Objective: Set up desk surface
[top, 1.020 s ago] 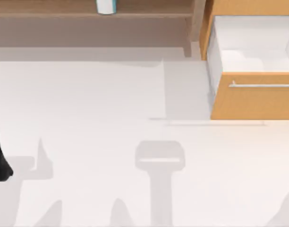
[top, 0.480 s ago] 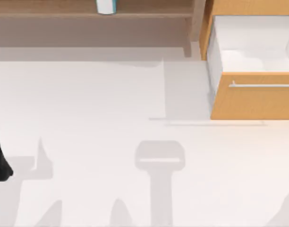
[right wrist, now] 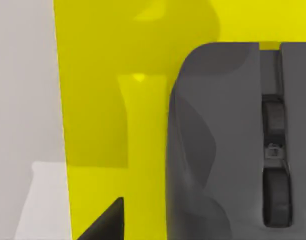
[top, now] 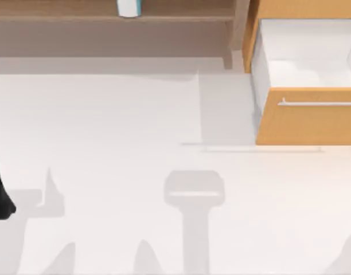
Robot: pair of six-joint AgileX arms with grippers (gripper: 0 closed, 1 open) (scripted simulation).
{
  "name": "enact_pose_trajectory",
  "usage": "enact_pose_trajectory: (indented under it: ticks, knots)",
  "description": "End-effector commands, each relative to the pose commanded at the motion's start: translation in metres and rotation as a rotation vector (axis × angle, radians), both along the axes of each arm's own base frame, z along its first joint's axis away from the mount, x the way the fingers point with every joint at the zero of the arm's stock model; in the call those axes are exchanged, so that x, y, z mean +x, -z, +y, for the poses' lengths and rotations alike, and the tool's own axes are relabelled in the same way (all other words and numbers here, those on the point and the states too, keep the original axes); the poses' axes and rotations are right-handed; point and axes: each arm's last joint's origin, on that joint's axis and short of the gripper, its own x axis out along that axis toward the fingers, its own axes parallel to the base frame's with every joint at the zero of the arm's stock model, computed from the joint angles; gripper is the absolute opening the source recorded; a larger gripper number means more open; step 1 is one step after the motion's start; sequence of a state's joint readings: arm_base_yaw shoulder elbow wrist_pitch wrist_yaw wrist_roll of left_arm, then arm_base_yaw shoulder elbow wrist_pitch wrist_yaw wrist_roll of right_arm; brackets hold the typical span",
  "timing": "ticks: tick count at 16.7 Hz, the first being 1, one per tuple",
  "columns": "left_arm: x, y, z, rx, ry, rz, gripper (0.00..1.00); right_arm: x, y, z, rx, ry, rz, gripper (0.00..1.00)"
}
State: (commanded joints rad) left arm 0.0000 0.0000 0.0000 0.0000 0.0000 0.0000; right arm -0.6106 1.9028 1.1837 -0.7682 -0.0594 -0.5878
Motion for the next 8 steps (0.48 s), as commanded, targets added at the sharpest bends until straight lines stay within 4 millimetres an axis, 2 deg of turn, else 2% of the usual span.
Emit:
enact_pose_trajectory:
  ticks: [8]
  knots:
    - [0.0000,0.0000,0.0000,0.000,0.000,0.000,1.00,0.0011,-0.0019,0.0010,-0.010,-0.008,-0.011,1.00]
